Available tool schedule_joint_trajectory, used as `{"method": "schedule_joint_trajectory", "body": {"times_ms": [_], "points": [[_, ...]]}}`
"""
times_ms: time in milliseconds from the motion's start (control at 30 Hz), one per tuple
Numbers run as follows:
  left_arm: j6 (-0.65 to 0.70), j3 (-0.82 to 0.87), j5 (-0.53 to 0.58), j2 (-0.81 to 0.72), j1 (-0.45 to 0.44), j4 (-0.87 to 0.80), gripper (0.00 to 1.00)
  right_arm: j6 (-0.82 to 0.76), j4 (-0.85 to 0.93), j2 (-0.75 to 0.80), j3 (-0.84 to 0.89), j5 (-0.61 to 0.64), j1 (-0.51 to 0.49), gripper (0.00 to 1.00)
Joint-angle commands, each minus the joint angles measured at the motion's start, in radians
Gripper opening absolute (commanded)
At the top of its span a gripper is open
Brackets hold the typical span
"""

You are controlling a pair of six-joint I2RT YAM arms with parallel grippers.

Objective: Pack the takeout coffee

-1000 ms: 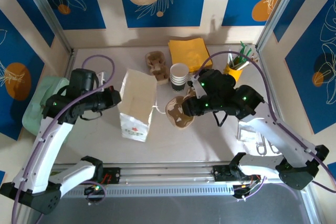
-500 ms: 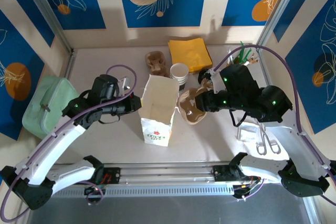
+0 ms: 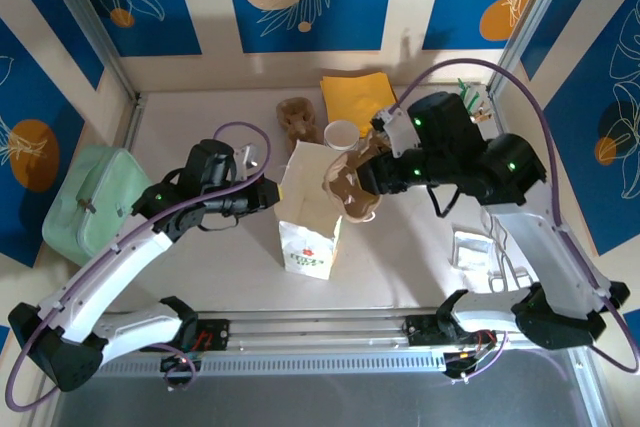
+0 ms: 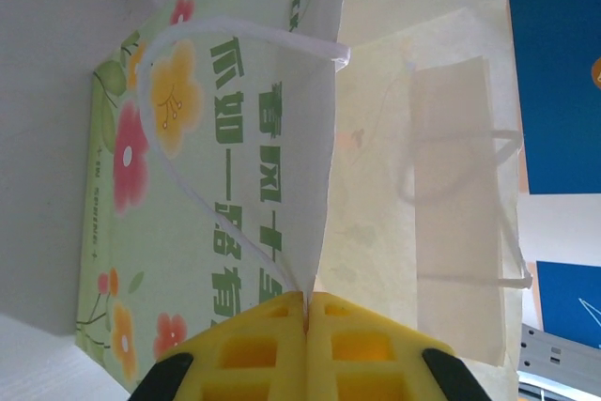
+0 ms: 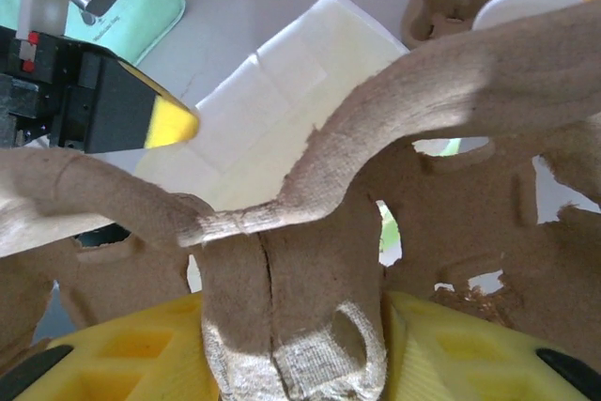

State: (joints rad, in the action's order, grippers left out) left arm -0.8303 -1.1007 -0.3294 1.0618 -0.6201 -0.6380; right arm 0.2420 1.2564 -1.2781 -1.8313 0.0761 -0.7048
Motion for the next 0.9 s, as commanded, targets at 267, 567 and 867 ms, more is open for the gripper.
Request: {"method": "schedule_joint_trajectory", "body": {"times_ms": [267, 567, 867], "points": [[0.013, 0.029, -0.025, -0.022, -0.009, 0.000, 0.00, -0.179, 0.093, -0.195, -0.153, 0.035, -0.106, 0.45], [0.010, 0.048, -0.025, -0.037, -0.008, 0.011, 0.00, -0.262, 0.253, -0.378, -0.284, 0.324, -0.184, 0.45], [0.004, 0.059, -0.026, -0.050, -0.007, 0.011, 0.00, -0.337, 0.191, -0.429, -0.272, 0.496, -0.238, 0.45]]}}
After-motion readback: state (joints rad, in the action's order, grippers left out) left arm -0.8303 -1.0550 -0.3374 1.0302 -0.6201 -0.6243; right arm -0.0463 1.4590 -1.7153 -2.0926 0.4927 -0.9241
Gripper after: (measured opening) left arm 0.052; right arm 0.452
